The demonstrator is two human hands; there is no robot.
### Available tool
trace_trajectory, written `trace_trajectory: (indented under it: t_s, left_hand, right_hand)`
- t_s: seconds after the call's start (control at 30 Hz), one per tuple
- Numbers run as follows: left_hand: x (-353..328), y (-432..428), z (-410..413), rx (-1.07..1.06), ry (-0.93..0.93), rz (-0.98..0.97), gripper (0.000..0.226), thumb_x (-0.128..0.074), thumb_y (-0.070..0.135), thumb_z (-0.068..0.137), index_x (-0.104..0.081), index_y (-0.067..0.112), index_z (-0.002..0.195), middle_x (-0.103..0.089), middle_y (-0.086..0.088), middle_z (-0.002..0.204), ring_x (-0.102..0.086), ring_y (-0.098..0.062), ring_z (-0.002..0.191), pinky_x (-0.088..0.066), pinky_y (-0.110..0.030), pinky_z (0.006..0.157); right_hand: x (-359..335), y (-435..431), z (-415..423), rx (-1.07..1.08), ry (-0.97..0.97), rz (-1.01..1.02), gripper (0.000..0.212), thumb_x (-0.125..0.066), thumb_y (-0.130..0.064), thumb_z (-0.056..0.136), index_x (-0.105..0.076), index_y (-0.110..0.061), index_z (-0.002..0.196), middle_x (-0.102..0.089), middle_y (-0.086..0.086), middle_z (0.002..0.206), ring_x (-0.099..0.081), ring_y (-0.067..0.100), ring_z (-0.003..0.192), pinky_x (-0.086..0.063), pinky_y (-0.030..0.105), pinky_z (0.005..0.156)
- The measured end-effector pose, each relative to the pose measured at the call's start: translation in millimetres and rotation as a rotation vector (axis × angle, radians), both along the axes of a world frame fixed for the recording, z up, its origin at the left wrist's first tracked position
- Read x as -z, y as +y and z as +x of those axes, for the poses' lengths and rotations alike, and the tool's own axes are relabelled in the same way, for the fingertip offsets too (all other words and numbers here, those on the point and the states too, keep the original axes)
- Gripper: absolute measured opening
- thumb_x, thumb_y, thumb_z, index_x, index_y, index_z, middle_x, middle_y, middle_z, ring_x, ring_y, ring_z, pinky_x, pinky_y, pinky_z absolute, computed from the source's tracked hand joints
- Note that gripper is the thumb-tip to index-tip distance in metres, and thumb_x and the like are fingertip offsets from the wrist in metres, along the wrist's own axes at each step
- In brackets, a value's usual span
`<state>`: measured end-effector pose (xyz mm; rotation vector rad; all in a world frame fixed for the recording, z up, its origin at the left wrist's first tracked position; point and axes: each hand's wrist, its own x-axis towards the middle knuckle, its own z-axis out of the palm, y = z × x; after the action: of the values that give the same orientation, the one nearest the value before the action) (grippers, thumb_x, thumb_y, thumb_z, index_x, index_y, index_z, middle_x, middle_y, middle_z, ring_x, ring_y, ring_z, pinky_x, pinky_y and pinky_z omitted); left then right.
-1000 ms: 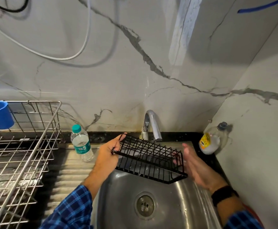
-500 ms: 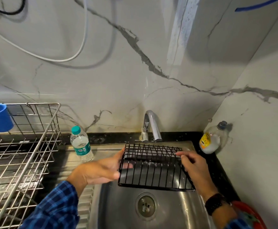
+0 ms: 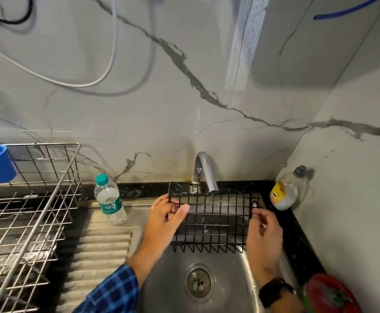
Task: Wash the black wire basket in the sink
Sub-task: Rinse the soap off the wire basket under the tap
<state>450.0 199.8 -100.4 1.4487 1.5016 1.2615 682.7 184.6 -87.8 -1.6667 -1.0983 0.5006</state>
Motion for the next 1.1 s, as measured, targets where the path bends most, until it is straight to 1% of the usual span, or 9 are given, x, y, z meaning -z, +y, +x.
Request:
trace_trajectory:
  t_s: [0.1,0.2,0.27,0.4,0.57,0.73,0.87,0.97,1.1]
  left_hand:
    - [-2.2,-2.3,6.5,-0.083,0.081,0.163,0.047,-0.069,0.04,0.087,-0.047,0.012,0.057,-0.065,0.006,0.073,-0.056,-0.004,0.113,-0.031,-0.03,0.116]
    - [-1.6,2.3,11.6,-0.034,0.141,0.208,0.043,-0.073,0.043,0.082,-0.052,0.018,0.054,-0.068,0.014,0.083,-0.051,-0.006,0.121,-0.029,-0.021,0.113]
    - [-1.1,5.3,17.8,-0.012,0.148,0.202,0.044,-0.074,0.044,0.082,-0.048,0.025,0.052,-0.067,0.015,0.08,-0.056,-0.01,0.116,-0.03,-0.026,0.114]
    - [3.1,12.2,19.3,-0.035,0.136,0.218,0.046,-0.075,0.035,0.083,-0.044,0.02,0.052,-0.064,0.009,0.071,-0.062,-0.007,0.094,-0.029,-0.031,0.117]
    - [4.9,30.5,19.8,0.052,0.316,0.317,0.047,-0.071,0.046,0.079,-0.036,0.037,0.049,-0.067,0.012,0.073,-0.059,0.001,0.098,-0.023,-0.021,0.113]
    - [6.1,44.9,19.9,0.114,0.461,0.47,0.041,-0.074,0.044,0.076,-0.049,0.027,0.048,-0.062,0.019,0.075,-0.06,-0.005,0.094,-0.031,-0.033,0.113]
    - [-3.2,50.3,19.2,0.133,0.58,0.521,0.042,-0.075,0.045,0.076,-0.053,0.024,0.046,-0.046,0.024,0.072,-0.062,-0.015,0.098,-0.039,-0.043,0.109]
    - [-7.5,45.5,22.5,0.186,0.695,0.513,0.041,-0.07,0.047,0.074,-0.056,0.022,0.045,-0.055,0.016,0.069,-0.056,-0.017,0.111,-0.04,-0.043,0.106]
    - [0.5,38.5,29.2,0.227,0.775,0.373,0.035,-0.068,0.048,0.075,-0.064,0.023,0.051,-0.064,0.013,0.077,-0.058,-0.021,0.114,-0.043,-0.047,0.102]
  right_hand:
    - [-4.3,4.3,-5.8,0.0,-0.251,-0.039,0.026,-0.059,-0.024,0.092,-0.061,-0.024,0.118,-0.052,0.006,0.129,-0.041,0.025,0.124,-0.042,0.039,0.096]
    - [-20.7,23.4,-21.7,-0.226,-0.525,-0.054,0.036,-0.049,-0.035,0.1,-0.055,-0.024,0.133,-0.049,0.0,0.139,-0.038,0.019,0.136,-0.034,0.047,0.113]
    - [-27.4,39.7,-33.9,-0.399,-0.624,-0.124,0.027,-0.044,-0.031,0.101,-0.06,-0.027,0.123,-0.064,-0.008,0.112,-0.058,0.011,0.109,-0.04,0.051,0.109]
    - [-39.4,52.7,-46.0,-0.494,-0.637,-0.104,0.022,-0.042,-0.03,0.101,-0.051,-0.034,0.081,-0.049,-0.016,0.067,-0.048,0.0,0.06,-0.05,0.028,0.071]
    - [-24.6,56.8,-55.3,-0.518,-0.531,-0.23,0.024,-0.037,-0.035,0.103,-0.052,-0.028,0.085,-0.054,-0.01,0.078,-0.058,0.008,0.07,-0.051,0.025,0.062]
    - [-28.3,54.5,-54.6,-0.53,-0.213,-0.207,0.025,-0.037,-0.022,0.101,-0.052,-0.023,0.081,-0.054,-0.005,0.076,-0.051,0.006,0.063,-0.038,0.014,0.05]
    - [-32.9,54.6,-55.6,-0.589,-0.178,-0.095,0.034,-0.034,-0.019,0.102,-0.055,-0.022,0.127,-0.059,-0.006,0.116,-0.059,0.004,0.09,-0.052,0.024,0.08]
    - [-29.0,50.5,-52.8,-0.601,-0.222,0.026,0.034,-0.034,-0.022,0.099,-0.058,-0.028,0.123,-0.063,-0.011,0.1,-0.061,0.004,0.091,-0.05,0.032,0.091]
    - [-24.5,49.4,-47.9,-0.651,-0.391,-0.018,0.02,-0.043,-0.029,0.104,-0.062,-0.029,0.113,-0.064,-0.015,0.09,-0.059,-0.008,0.081,-0.046,0.015,0.07]
